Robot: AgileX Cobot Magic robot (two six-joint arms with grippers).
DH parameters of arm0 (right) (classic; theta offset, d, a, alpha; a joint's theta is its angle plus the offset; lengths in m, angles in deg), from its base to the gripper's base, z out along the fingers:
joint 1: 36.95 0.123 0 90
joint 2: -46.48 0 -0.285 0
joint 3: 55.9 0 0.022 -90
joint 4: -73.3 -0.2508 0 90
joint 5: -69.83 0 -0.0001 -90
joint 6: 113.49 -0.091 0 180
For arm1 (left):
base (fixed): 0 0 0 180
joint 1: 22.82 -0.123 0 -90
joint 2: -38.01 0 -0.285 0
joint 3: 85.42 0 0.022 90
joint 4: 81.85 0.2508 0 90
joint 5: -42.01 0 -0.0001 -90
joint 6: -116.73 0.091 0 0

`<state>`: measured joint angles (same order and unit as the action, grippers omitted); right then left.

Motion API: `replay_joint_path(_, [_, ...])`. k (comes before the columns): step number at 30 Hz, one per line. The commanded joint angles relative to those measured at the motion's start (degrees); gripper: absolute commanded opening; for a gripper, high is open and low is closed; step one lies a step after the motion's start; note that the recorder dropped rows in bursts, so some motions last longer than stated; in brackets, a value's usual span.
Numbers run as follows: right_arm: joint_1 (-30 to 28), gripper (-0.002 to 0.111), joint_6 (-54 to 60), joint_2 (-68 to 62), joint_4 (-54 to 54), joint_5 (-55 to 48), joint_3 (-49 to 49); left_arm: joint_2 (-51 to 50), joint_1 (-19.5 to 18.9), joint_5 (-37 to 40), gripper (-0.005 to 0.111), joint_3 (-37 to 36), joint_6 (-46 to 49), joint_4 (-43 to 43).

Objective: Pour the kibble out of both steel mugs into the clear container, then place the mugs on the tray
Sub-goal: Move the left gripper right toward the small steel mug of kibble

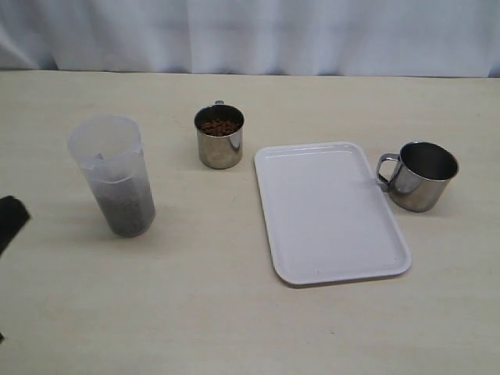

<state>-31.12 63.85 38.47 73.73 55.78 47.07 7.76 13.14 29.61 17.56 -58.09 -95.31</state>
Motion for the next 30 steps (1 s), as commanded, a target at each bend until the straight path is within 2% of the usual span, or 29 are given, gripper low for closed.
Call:
replay_joint_path(1, [-0.39, 0.005, 0.01, 0.22, 0.48, -0.21, -0.18, -17.15, 11.16, -19.69, 0.0, -0.2, 2.29, 5.01])
replay_joint_path(3, [-0.39, 0.005, 0.01, 0.22, 0.48, -0.21, -0.18, -27.27, 11.99, -24.4, 0.0, 2.88, 5.16, 2.19])
replay_joint_path(5, [-0.39, 0.005, 0.01, 0.22, 0.48, -0.21, -0.18, -37.62, 11.72, -25.65, 0.0, 7.5, 6.64, 1.53])
replay_joint_path(9, [-0.39, 0.005, 0.01, 0.22, 0.48, -0.21, -0.18, -54.93, 9.98, -24.49, 0.003, 20.32, 7.21, 2.33])
replay_joint_path(11, [-0.39, 0.005, 0.01, 0.22, 0.48, -0.21, -0.18, -61.33, 9.22, -20.68, 0.01, 26.2, 7.21, 2.48])
replay_joint_path(13, [-0.39, 0.005, 0.01, 0.22, 0.48, -0.21, -0.18, -66.86, 8.32, -15.24, 0.024, 31.96, 7.21, 3.8])
replay_joint_path(18, [-0.39, 0.005, 0.01, 0.22, 0.48, -0.21, -0.18, -75.23, 7.74, -6.15, 0.066, 41.36, 6.69, 3.6])
replay_joint_path(21, [-0.39, 0.005, 0.01, 0.22, 0.48, -0.21, -0.18, -77.43, 7.74, -6.07, 0.081, 44.41, 6.59, 2.06])
replay_joint_path(24, [-0.39, 0.005, 0.01, 0.22, 0.48, -0.21, -0.18, -79.38, 7.32, -7.32, 0.086, 47.06, 6.59, -2.52])
replay_joint_path(28, [-0.39, 0.005, 0.01, 0.22, 0.48, -0.21, -0.18, -81.98, 6.32, -8.63, 0.086, 49.31, 6.75, -6.05])
replay_joint_path(30, [-0.39, 0.005, 0.01, 0.22, 0.48, -0.21, -0.18, -83.45, 6.01, -11.92, 0.086, 49.44, 6.75, -6.79])
